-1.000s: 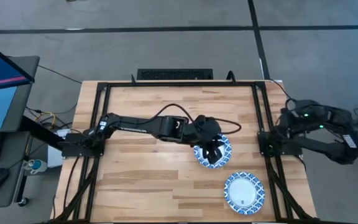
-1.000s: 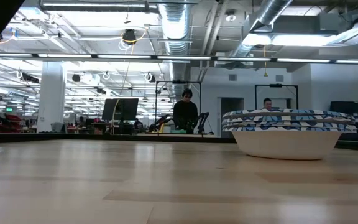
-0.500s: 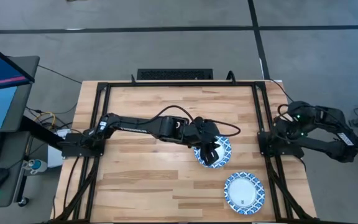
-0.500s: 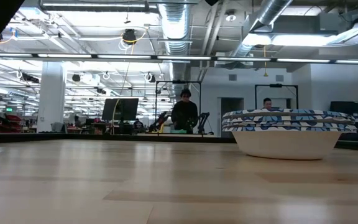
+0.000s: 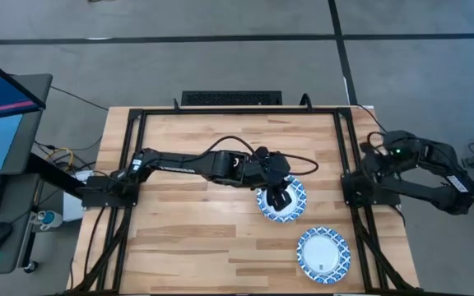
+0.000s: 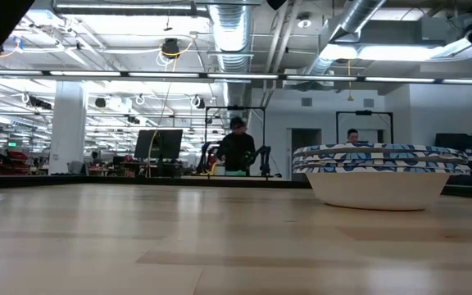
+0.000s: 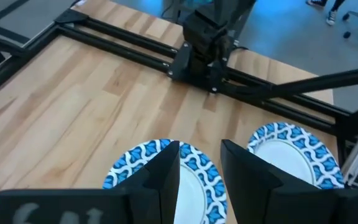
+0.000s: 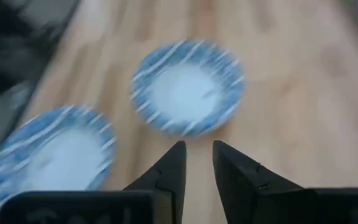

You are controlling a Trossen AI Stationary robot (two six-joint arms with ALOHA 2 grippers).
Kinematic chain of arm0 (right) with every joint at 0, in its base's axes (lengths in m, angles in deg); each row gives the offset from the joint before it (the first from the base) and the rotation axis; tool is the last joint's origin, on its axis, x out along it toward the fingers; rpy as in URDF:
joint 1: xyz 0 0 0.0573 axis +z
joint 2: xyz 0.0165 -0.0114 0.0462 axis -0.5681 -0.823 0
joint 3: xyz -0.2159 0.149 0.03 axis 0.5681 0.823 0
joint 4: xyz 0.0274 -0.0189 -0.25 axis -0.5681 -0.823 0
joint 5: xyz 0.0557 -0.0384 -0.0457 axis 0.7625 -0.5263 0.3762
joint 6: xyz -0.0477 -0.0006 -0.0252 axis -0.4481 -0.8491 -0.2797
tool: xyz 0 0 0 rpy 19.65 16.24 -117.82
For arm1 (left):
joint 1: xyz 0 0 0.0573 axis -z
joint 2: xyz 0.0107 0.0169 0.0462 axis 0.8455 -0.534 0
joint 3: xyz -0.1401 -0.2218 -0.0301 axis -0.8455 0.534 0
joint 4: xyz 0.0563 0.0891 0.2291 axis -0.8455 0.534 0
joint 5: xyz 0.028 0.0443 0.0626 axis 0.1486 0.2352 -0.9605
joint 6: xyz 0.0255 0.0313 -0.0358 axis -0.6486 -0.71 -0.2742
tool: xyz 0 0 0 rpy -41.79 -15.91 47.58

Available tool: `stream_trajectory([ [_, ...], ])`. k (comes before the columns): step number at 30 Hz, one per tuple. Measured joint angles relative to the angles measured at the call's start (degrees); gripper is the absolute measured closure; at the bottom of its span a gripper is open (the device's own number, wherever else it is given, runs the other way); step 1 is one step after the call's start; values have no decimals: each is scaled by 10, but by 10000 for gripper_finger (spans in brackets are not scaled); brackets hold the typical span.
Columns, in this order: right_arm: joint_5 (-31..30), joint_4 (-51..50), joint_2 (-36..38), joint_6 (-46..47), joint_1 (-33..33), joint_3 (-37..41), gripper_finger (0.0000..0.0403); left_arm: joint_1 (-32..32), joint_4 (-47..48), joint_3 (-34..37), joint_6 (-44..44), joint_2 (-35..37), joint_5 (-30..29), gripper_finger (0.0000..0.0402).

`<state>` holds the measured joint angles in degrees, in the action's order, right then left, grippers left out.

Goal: Nest bowls inside each other
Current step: Stack the white bowl on top of the other white bowl

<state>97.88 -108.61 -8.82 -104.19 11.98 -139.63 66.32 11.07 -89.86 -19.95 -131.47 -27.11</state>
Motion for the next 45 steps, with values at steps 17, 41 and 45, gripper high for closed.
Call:
stream_trajectory([
  [17,-129,289,-60,-34,6,72,301,-20,-14,0,6,0,0,294],
  [41,30,420,-28,13,113,151,301,-19,-15,0,9,0,0,294],
  [45,31,483,-43,68,158,187,301,-19,-21,0,4,0,-14,294],
])
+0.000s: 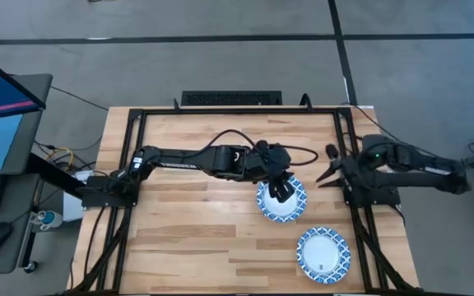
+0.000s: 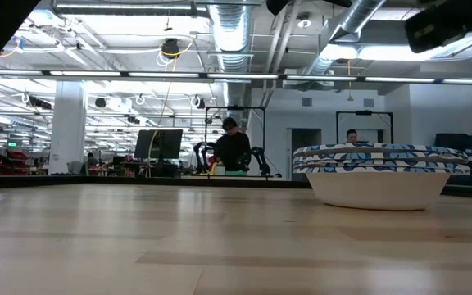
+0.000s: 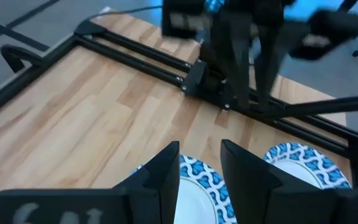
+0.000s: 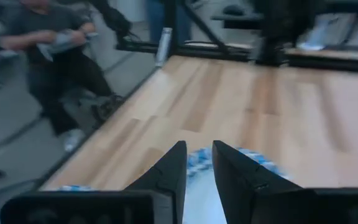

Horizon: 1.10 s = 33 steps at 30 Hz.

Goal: Nest bowls inside each other
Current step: Stack the white bowl on top of the other white bowl

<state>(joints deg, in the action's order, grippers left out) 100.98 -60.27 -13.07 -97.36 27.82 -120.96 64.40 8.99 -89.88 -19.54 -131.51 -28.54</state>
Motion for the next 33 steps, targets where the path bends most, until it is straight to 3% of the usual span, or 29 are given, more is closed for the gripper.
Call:
stream_trajectory([
  [4,-4,52,1,60,62,44,301,0,-4,0,-5,0,-10,294],
  [8,-75,57,2,81,128,42,301,0,-3,0,-4,0,-10,294],
  [12,-94,55,-2,106,194,45,301,0,-4,0,-4,0,-11,294],
  [18,-173,55,-25,124,297,46,301,0,-10,0,-4,0,-11,294],
  [24,-270,50,-26,111,357,44,301,3,-10,0,0,0,-11,294],
  [33,-257,24,-41,89,388,25,301,10,-10,0,12,0,-5,294],
])
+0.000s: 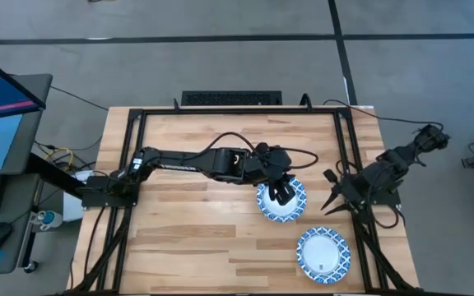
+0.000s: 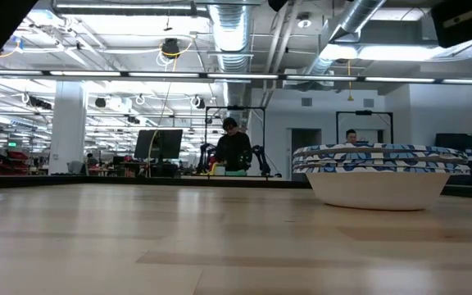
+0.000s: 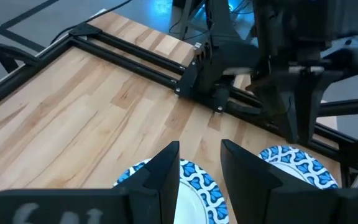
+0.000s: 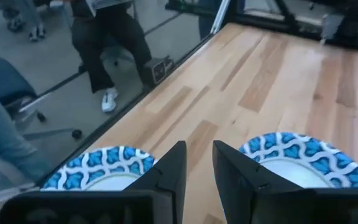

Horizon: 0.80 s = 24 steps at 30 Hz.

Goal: Nest bowls inside each other
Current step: Stack the white bowl on top of the other white bowl

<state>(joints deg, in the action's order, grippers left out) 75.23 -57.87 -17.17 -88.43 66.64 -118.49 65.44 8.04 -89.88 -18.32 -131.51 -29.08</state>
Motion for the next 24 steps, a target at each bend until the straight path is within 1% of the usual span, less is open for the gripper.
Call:
stream_trajectory([
  [7,27,0,-92,-7,33,0,301,5,0,0,5,0,0,294],
  [14,27,-6,-178,-7,68,-8,301,6,0,0,5,0,8,294],
  [18,15,-36,-222,-7,74,-44,301,6,6,0,5,0,12,294],
  [21,14,-93,-264,-10,69,-75,301,6,9,0,5,0,12,294],
  [24,17,-95,-298,-12,65,-78,301,6,7,0,-1,0,12,294],
])
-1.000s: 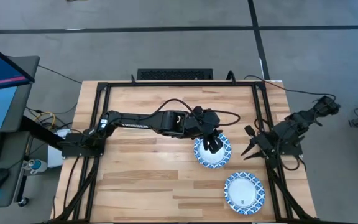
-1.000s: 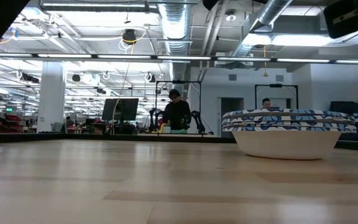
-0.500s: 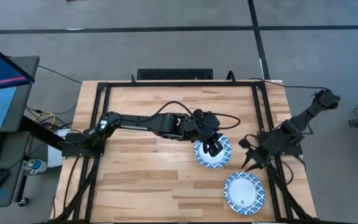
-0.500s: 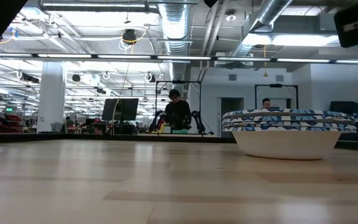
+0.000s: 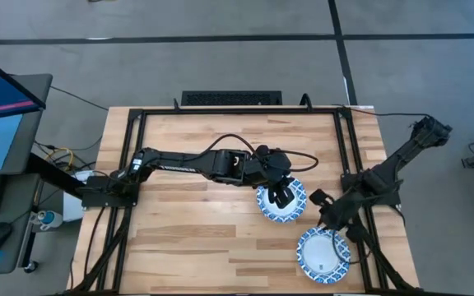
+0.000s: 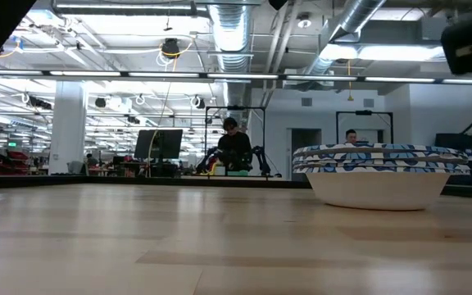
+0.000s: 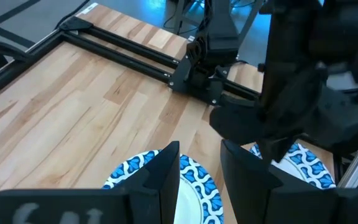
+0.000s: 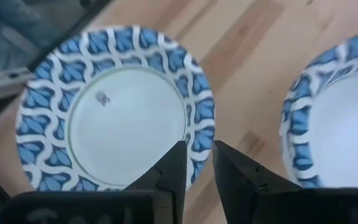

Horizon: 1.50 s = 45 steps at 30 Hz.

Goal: Nest bowls inside each other
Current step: Stack the white bowl on top of the other white bowl

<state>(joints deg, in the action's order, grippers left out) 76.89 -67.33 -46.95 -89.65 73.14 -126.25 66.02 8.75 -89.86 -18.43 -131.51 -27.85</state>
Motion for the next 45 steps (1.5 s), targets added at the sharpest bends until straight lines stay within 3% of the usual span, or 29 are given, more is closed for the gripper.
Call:
stream_trajectory([
  [7,2,0,-71,0,0,1,301,1,1,0,-1,0,0,294],
  [22,0,8,-142,11,-16,1,301,2,1,0,-17,0,10,294],
  [32,44,9,-149,16,-34,-16,300,2,1,0,-25,0,11,294],
  [45,44,8,-149,27,-22,-49,300,2,1,0,-39,0,13,294],
])
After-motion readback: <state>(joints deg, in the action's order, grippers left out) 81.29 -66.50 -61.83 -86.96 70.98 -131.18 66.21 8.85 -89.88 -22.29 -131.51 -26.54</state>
